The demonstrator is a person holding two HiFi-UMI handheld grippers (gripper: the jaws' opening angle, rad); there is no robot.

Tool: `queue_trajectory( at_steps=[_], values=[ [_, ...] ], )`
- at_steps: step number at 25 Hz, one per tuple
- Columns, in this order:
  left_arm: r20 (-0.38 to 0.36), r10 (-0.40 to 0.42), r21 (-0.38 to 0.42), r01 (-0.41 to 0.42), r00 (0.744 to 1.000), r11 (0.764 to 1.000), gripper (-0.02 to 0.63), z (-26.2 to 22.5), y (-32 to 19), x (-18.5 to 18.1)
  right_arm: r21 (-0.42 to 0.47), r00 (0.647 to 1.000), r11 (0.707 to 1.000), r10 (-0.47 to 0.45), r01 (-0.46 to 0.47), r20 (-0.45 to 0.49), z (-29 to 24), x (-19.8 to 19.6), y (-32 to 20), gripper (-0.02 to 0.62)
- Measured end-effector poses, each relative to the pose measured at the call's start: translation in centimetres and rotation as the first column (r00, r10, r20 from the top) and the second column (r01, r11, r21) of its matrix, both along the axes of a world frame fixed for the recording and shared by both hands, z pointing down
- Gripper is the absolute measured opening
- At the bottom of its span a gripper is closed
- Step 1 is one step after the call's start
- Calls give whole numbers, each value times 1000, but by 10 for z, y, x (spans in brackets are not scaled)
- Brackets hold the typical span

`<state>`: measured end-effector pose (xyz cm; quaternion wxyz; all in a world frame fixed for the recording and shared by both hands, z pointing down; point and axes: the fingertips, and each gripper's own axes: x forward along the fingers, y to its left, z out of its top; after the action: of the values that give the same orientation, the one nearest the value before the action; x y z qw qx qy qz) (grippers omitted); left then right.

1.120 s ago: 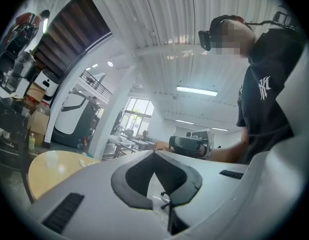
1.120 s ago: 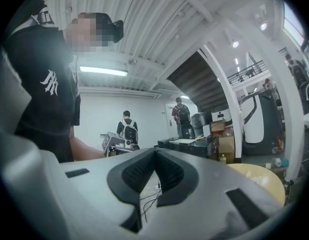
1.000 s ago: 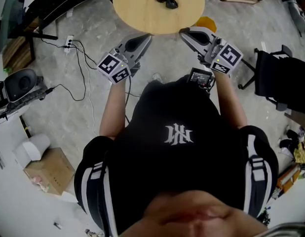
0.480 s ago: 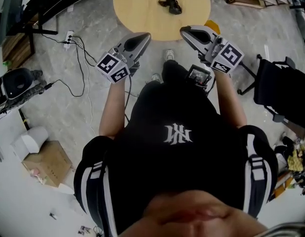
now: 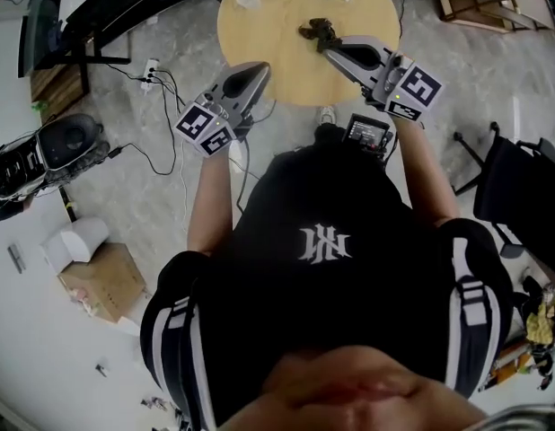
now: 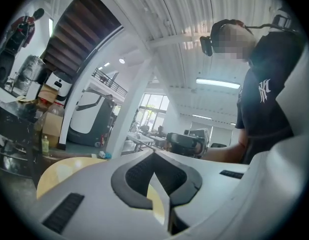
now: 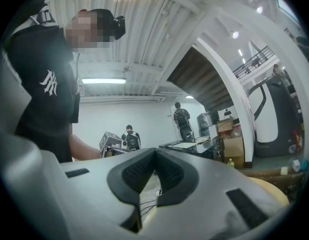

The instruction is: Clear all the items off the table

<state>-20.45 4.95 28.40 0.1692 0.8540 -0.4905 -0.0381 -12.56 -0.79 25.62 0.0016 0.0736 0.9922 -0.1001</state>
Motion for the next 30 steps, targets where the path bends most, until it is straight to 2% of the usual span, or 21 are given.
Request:
queue_trajectory(
  at_steps=[7, 10, 13, 18, 24, 30],
  values=[
    [38, -44, -37, 46, 998, 998, 12, 7, -40, -14, -29, 999, 999, -39, 40, 24, 6, -12, -45, 3],
    [30, -70, -34, 71, 997, 997, 12, 3, -47, -19, -38, 998, 998, -55, 55, 20, 9, -17, -51, 3],
    [46, -53, -38, 55, 997, 998, 12, 1, -45, -18, -37, 997, 997, -72, 72, 5, 4, -24, -46, 3],
    [5, -38, -25, 38, 999, 999, 12, 7, -55, -46, -35, 997, 996, -80, 79, -23, 0, -61, -48, 3],
    [-24, -31, -2, 31, 999, 1000, 12, 10, -63, -72, -21, 995, 997, -73, 72, -67, 3, -87, -54, 3],
    [-33, -25, -25, 24, 999, 999, 12, 31, -65, -84, -36, 993, 997, -66, 62, -96, 22, -106, -57, 3]
  ],
)
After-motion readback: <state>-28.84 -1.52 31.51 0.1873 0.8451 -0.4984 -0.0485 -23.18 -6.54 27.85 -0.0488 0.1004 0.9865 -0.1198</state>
